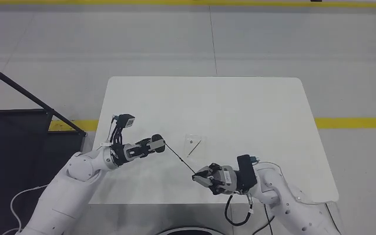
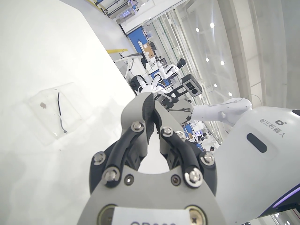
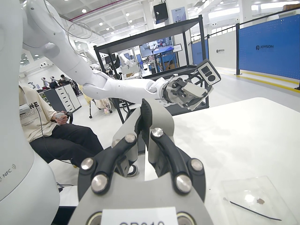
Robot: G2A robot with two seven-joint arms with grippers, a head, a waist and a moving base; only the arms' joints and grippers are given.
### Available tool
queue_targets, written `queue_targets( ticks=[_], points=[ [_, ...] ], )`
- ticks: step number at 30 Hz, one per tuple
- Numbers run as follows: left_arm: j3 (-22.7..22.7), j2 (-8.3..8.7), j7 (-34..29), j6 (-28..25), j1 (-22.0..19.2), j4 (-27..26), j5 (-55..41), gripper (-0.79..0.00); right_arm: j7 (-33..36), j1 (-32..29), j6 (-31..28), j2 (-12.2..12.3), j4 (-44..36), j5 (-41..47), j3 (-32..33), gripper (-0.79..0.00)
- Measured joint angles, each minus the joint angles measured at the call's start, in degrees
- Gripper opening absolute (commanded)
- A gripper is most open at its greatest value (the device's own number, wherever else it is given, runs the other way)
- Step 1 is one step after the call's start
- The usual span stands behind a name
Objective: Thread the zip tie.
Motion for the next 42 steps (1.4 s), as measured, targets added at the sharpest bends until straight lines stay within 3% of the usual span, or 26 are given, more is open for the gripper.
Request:
queue_targets(
  ticks=[11, 17, 19, 22, 23, 25, 26, 31, 36, 39, 42],
  points=[
    [0.0, -0.36, -0.5, 0.3, -0.1, 0.4, 0.0, -0.785, -19.3, 4.6, 0.0, 3.2, 3.3, -12.5, -7.0, -0.785],
    [-0.2, -0.54, -0.8, 0.0, -0.1, 0.3, -0.4, -0.782, -19.6, 6.7, 0.0, 4.1, 4.6, -11.7, -9.9, -0.785],
    [-0.1, -0.62, -1.3, -0.7, 0.1, -0.2, -1.6, -0.576, -18.6, 7.8, 0.0, 4.4, 5.5, -10.8, -11.8, -0.785],
    [-0.2, -0.65, -2.7, -0.9, 0.4, -0.6, -4.0, -0.4, -15.9, 10.3, 0.0, 4.5, 6.3, -8.2, -15.4, -0.785],
    [-0.2, -0.65, -3.6, -0.9, 0.4, -0.8, -5.2, -0.225, -14.3, 11.8, 0.0, 4.5, 6.7, -6.8, -17.1, -0.785],
    [-0.2, -0.65, -5.2, -0.7, 0.6, -1.3, -7.1, -0.031, -11.6, 14.1, 0.0, 4.5, 7.2, -4.3, -19.7, -0.785],
    [-0.2, -0.64, -6.5, -0.5, 0.6, -1.6, -8.5, -0.003, -10.0, 15.6, 0.0, 4.5, 7.4, -2.4, -21.4, -0.785],
    [0.8, -0.77, -11.4, 1.7, 0.2, -2.4, -13.3, -0.052, -5.6, 20.6, 0.0, 4.1, 8.2, 4.4, -26.9, -0.785],
    [2.7, -1.31, -12.5, 2.9, -0.9, -2.5, -14.1, -0.299, -3.0, 24.3, 0.0, 3.7, 8.9, 8.5, -30.8, -0.785],
    [3.4, -1.57, -12.5, 2.9, -1.5, -2.2, -13.9, -0.403, -1.7, 25.6, 0.0, 3.4, 9.7, 10.7, -32.2, -0.785],
    [3.6, -1.74, -12.6, 3.1, -1.9, -2.2, -14.2, -0.459, -0.9, 26.6, 0.0, 3.2, 10.2, 12.3, -33.2, -0.785]
  ],
)
